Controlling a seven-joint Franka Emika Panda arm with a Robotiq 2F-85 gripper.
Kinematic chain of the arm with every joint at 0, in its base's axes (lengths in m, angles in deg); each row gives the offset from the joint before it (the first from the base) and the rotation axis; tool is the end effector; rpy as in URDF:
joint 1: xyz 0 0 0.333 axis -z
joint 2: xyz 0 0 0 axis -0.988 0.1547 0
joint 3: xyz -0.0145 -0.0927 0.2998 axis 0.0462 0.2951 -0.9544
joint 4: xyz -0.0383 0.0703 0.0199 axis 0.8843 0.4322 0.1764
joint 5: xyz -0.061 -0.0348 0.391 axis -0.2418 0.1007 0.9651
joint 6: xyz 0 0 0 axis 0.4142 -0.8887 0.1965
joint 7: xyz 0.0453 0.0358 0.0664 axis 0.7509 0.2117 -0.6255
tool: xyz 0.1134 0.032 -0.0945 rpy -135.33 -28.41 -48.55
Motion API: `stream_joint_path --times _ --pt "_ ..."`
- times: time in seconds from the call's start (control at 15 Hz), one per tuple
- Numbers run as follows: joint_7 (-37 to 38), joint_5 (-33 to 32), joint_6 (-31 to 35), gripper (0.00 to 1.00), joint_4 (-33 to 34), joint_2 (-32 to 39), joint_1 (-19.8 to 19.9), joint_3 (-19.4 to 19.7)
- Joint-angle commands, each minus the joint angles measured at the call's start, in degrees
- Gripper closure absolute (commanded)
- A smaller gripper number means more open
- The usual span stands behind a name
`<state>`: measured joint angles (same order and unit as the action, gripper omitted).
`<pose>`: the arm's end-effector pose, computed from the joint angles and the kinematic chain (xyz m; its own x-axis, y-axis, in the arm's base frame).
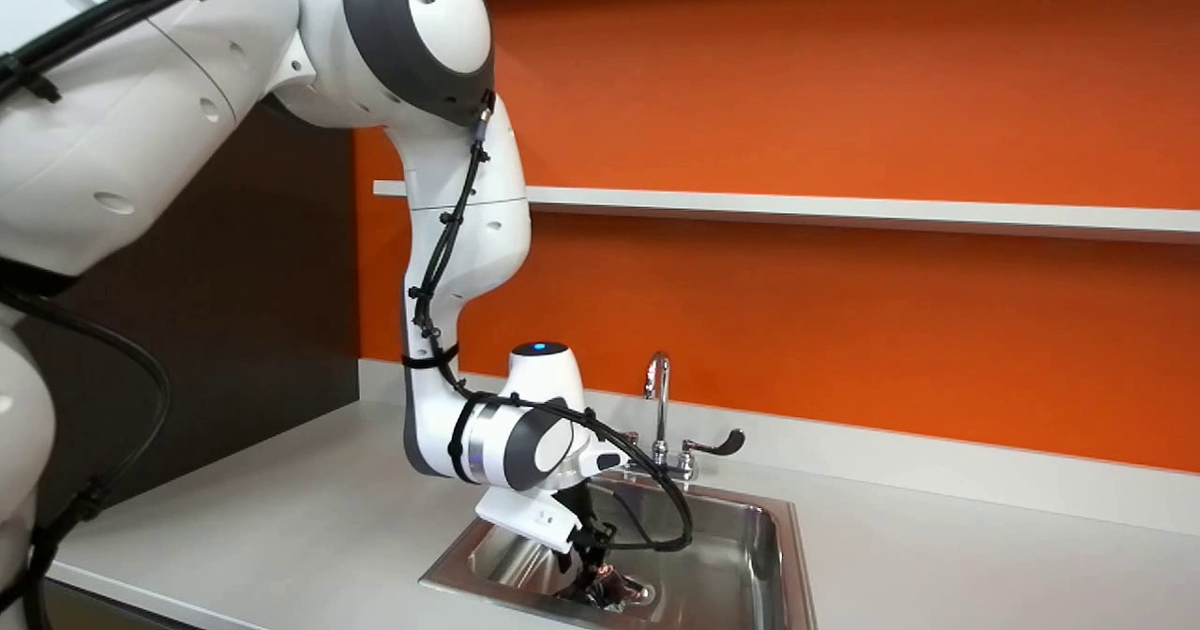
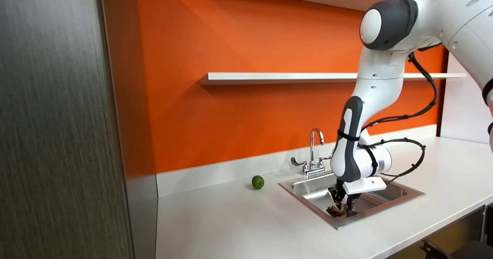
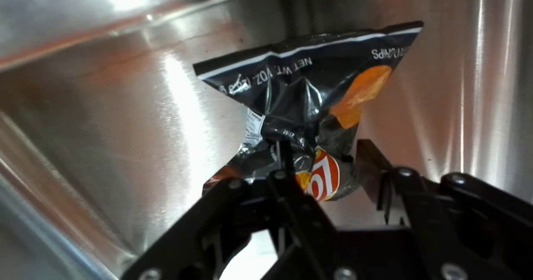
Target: Put the black pack inside the sink
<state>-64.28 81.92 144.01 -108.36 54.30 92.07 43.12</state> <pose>0.4952 -0.1561 0.0392 0.9556 -0.1862 0.2285 -0.2093 -0.9745 0.0809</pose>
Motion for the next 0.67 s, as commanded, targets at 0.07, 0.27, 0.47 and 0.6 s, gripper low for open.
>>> stream_joint_path --times 0.07,0.27,0.47,0.6 --pt "-2.66 1.51 -0.61 0.16 -0.42 -2.53 0.47 -0.17" --pt "-2.73 1.44 -1.02 0.0 -0.98 -4.1 0.17 0.27" --pt "-3.75 0.94 -1.95 0.0 -2.32 -6.92 2.07 -1.76" --pt "-4.91 0.5 -2.84 0.0 -3.8 -9.52 3.0 -3.15"
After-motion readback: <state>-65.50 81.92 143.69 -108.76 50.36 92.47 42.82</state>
